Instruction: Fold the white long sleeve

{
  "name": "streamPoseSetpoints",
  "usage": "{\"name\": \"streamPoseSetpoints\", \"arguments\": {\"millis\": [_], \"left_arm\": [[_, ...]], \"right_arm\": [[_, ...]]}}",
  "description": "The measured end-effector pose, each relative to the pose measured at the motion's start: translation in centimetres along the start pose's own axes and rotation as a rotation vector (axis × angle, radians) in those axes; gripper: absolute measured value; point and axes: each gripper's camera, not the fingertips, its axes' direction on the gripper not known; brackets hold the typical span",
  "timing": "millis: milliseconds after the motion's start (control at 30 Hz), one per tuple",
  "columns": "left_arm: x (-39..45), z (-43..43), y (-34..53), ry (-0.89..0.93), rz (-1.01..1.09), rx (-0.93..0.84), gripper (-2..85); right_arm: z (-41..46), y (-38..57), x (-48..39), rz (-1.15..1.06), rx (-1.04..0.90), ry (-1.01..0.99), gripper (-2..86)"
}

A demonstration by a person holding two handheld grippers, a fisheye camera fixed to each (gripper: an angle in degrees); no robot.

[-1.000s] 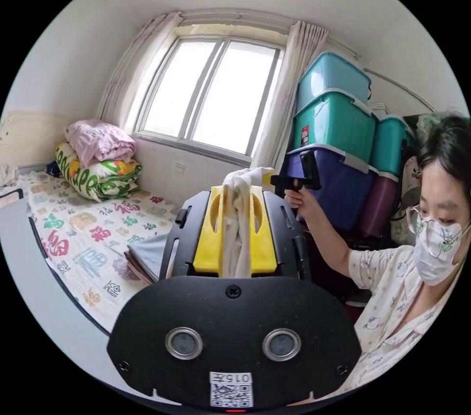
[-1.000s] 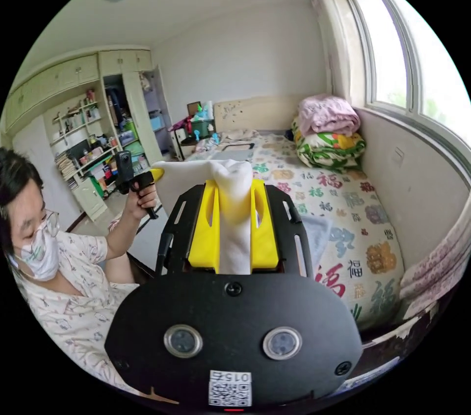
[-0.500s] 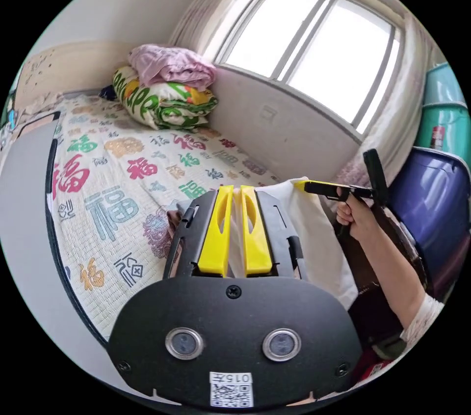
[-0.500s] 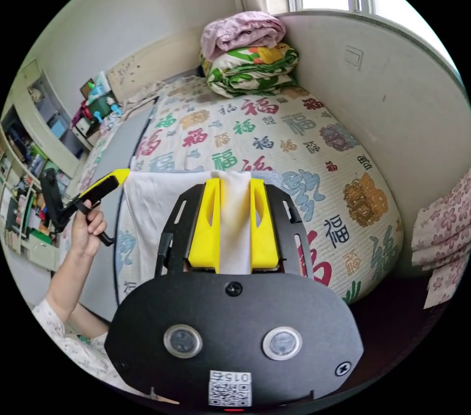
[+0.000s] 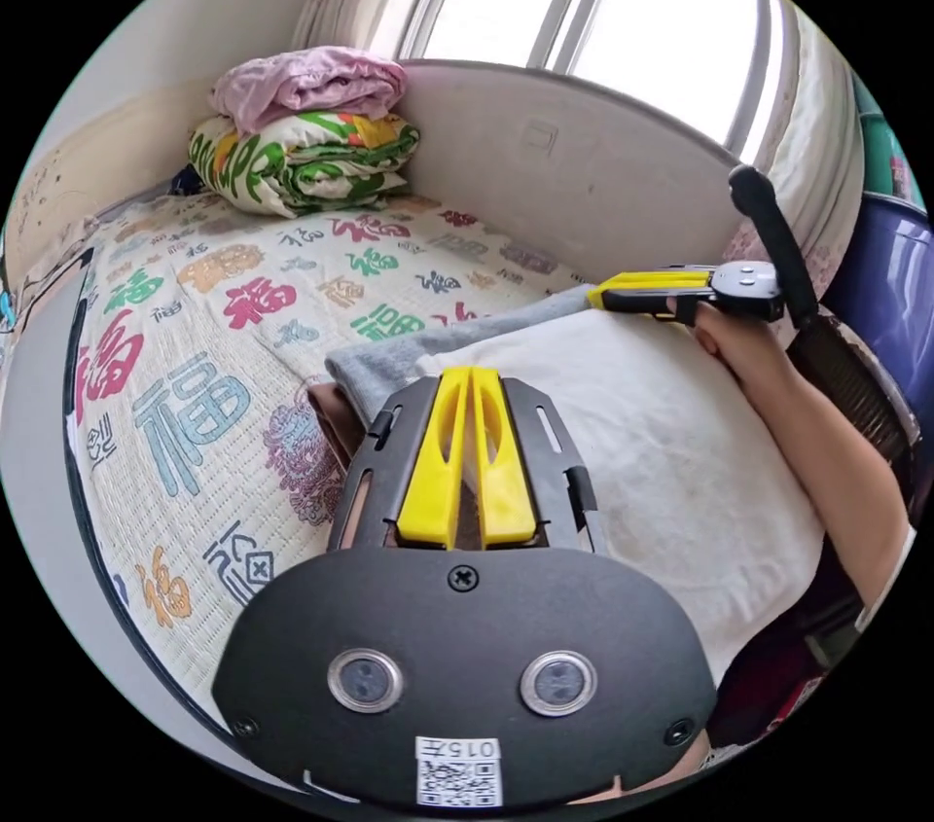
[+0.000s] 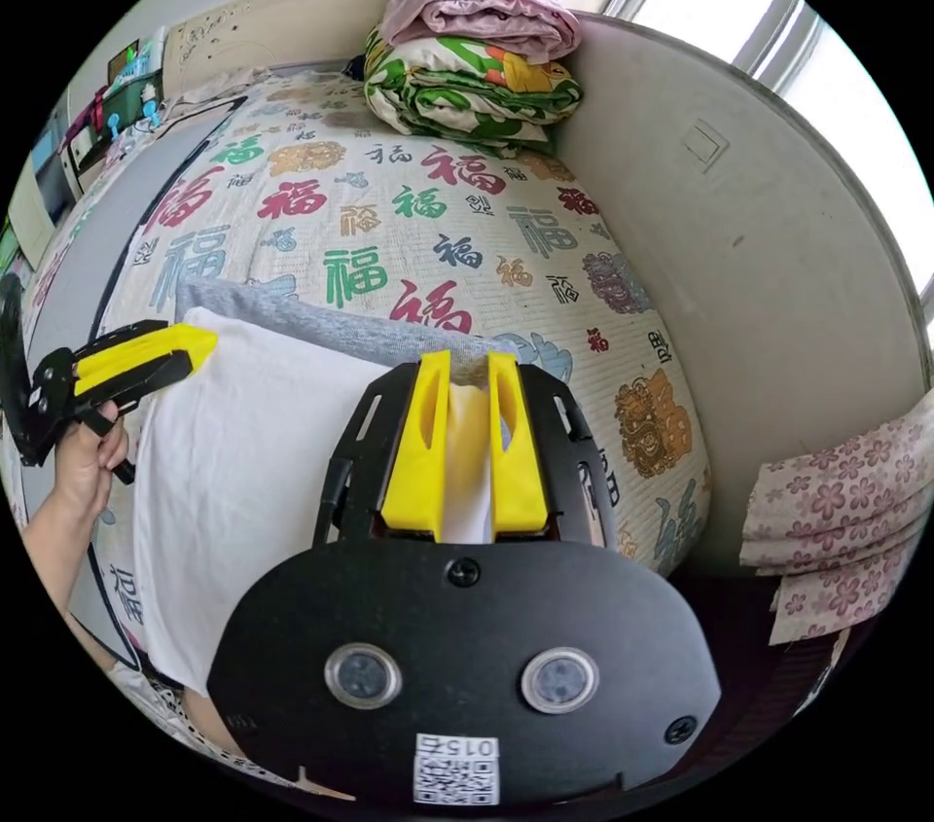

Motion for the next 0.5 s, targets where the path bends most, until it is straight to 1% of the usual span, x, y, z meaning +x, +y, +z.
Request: {"name": "streamPoseSetpoints", "arguments": {"millis": [67, 133, 233, 267, 300, 367, 433, 500], "left_arm": [[1.2, -0.1, -1.5, -0.047, 0.021, -0.01, -0.5], [2.1, -1.1, -2.7, -0.073, 0.036, -0.023, -0.6], [3.0, -5.4, -3.8, -0.048, 0.042, -0.015, -0.7], [3.4, -7.6, -3.6, -0.04, 0.049, 0.002, -0.8], [3.6, -8.8, -3.4, -0.041, 0.051, 0.012, -0.8], [4.3, -13.6, -1.7, -0.059, 0.04, 0.036, -0.8], [4.5, -17.4, 0.0, -0.048, 0.023, 0.05, -0.8], [4.8, -21.7, 1.8, -0.035, 0.007, 0.072, -0.8]], "right_arm": [[1.9, -0.3, -1.4, -0.043, -0.017, 0.06, 6.9], [2.5, -1.1, -1.9, -0.043, -0.066, 0.067, 6.9], [0.9, -3.4, -1.9, 0.023, -0.185, 0.017, 6.6], [-0.8, -4.3, -1.8, 0.061, -0.183, -0.021, 6.1], [-1.9, -4.7, -1.8, 0.083, -0.164, -0.049, 5.7], [-7.3, -5.5, -2.0, 0.129, -0.038, -0.206, 4.6], [-11.0, -5.4, -2.6, 0.124, 0.045, -0.281, 3.7], [-14.0, -4.8, -3.2, 0.125, 0.114, -0.302, 3.0]]}}
